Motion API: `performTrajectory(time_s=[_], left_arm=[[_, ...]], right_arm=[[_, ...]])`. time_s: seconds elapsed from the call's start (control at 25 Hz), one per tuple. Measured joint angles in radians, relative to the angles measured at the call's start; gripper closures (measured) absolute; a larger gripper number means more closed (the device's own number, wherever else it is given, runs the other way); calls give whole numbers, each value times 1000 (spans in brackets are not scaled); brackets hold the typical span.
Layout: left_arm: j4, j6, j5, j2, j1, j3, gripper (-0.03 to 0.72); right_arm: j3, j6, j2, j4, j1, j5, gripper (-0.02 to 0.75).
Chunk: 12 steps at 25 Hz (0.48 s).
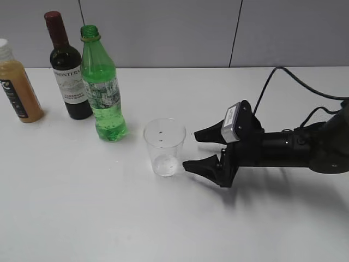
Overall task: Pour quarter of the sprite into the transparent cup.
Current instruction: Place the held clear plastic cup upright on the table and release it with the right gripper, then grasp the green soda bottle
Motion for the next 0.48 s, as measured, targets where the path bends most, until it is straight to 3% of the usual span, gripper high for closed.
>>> performTrajectory(time_s=[0.32, 0.48], left_arm=[[0, 0, 0, 0, 0, 0, 460], [0, 0, 0, 0, 0, 0, 460]], right_arm=[[85, -2, -194, 0, -48, 214, 50], [88, -2, -300, 169, -48, 344, 59]])
